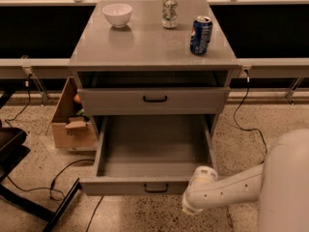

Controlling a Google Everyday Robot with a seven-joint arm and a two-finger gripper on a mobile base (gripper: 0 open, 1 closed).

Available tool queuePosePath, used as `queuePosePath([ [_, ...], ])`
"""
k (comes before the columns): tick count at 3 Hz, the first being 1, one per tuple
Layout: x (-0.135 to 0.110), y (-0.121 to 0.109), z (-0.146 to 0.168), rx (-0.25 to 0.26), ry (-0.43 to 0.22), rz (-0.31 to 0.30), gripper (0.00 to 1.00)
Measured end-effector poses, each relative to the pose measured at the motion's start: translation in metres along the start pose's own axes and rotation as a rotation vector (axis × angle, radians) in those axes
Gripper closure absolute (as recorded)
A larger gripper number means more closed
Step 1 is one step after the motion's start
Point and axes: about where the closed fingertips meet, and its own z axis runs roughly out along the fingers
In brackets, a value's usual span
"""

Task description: Close middle drawer

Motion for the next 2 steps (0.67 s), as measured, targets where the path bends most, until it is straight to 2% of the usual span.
queuePosePath([
  [1, -0.0089, -0.0496, -0.0296, 0.121, 0.004, -0.015, 1.0],
  [2, -0.0089, -0.0497, -0.0296, 0.121, 0.004, -0.015, 1.0],
])
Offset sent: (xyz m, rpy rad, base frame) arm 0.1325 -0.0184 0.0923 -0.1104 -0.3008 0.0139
